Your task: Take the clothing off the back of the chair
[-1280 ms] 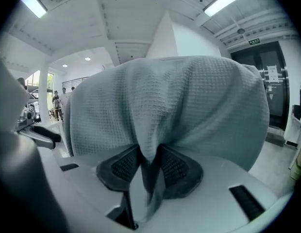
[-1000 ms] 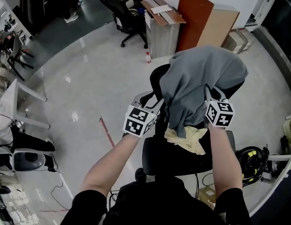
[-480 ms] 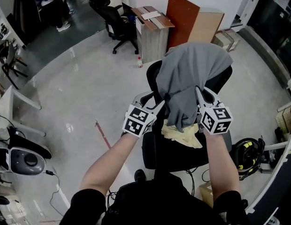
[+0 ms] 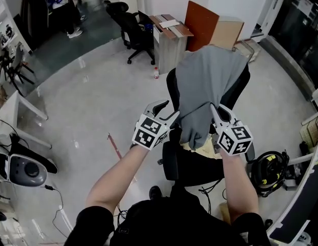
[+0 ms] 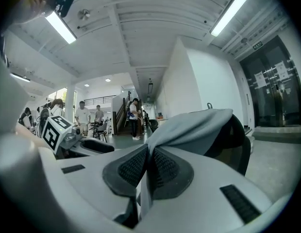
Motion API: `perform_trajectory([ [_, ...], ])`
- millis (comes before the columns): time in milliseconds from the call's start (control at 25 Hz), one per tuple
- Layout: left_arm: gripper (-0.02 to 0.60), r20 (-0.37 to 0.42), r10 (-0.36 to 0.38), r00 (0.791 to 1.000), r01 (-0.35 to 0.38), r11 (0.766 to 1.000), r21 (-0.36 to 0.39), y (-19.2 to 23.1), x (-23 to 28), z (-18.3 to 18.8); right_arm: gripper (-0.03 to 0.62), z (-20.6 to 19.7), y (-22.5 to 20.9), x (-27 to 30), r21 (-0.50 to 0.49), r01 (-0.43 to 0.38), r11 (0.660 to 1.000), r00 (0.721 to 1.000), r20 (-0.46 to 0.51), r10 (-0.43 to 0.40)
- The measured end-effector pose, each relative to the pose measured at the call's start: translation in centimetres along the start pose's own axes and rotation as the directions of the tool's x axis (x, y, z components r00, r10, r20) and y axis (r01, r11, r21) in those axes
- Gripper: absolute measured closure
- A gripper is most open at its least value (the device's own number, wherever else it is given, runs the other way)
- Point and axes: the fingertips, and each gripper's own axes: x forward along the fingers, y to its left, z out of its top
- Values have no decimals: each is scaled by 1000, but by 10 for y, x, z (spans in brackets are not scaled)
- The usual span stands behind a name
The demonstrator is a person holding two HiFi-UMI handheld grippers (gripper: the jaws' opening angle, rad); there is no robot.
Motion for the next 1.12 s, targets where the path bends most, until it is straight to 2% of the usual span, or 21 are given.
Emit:
perform_trajectory([
  [160,376,11,-25,1000,25,1000,1,-3,-18,1,566,3,39,-16,-49,-35,998,999,6,36],
  [280,365,16,-57,998,57,998,7,-16,-30,-3,566,1,60,-34,-44,-52,998,998,19,53],
  [560,319,-10,-101,995,101,985,143,-43,-55,-9,566,-3,102,-75,-34,-74,997,997,33,75],
  [800,290,-44,-93,995,103,945,309,-54,-59,-10,566,3,133,-108,-62,-79,995,996,47,82],
  [1000,273,-13,-90,996,89,934,347,-67,-50,0,566,9,156,-134,-83,-100,992,992,70,106],
  [1120,264,15,-64,998,53,923,380,-75,-47,9,566,13,167,-151,-123,-120,985,988,82,131],
])
